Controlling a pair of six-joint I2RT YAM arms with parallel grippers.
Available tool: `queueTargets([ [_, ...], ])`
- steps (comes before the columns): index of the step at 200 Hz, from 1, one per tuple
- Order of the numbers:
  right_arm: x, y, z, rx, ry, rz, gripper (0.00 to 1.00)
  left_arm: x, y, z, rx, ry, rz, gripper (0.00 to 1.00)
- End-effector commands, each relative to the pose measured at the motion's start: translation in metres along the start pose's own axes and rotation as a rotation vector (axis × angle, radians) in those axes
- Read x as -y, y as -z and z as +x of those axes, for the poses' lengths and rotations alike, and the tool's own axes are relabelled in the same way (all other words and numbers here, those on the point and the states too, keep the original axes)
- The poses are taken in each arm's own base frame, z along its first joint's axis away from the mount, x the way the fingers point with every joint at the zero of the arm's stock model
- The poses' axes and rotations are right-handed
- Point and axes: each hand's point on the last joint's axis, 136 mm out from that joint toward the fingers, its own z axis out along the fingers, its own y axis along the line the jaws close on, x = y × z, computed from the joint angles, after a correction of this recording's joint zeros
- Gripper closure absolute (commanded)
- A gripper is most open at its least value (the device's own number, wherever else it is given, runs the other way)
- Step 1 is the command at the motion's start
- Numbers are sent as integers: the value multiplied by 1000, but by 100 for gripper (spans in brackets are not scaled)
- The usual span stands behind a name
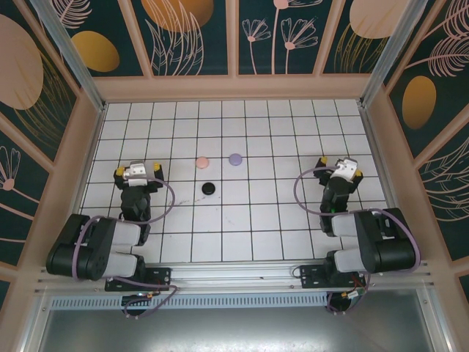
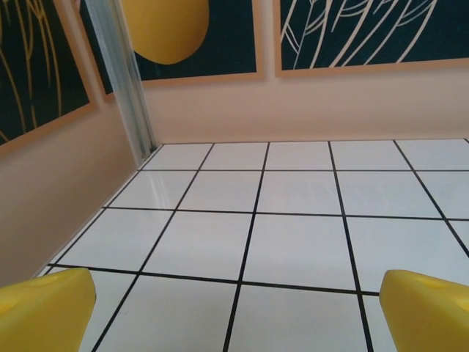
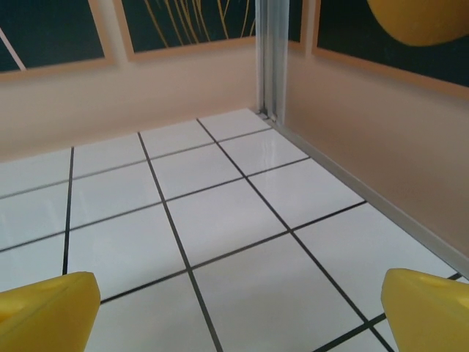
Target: Insert the wireless bluetooth earbuds into the charging case
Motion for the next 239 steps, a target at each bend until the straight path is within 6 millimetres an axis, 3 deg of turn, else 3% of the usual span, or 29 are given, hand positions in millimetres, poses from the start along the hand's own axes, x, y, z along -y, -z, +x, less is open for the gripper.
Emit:
queueTargets([
  [1, 1, 3, -18, 103, -66, -48, 1, 6, -5, -18, 72, 59, 72, 1],
  [48, -28, 2, -4, 89, 11, -225, 1, 11, -13, -5, 40, 71, 149, 1],
  [63, -39, -11, 7, -4, 30, -278, 1, 14, -22, -2, 10, 69, 166, 1],
  [78, -32, -24, 10, -52, -12, -266, 1, 10, -32, -1, -14, 89, 153, 1],
  [98, -32, -25, 9, -49, -22, -283, 1, -3, -41, 5, -55, 130, 89, 1],
  [239, -38, -25, 12, -60, -2, -304, 1, -5, -38, 3, -40, 129, 76, 1],
])
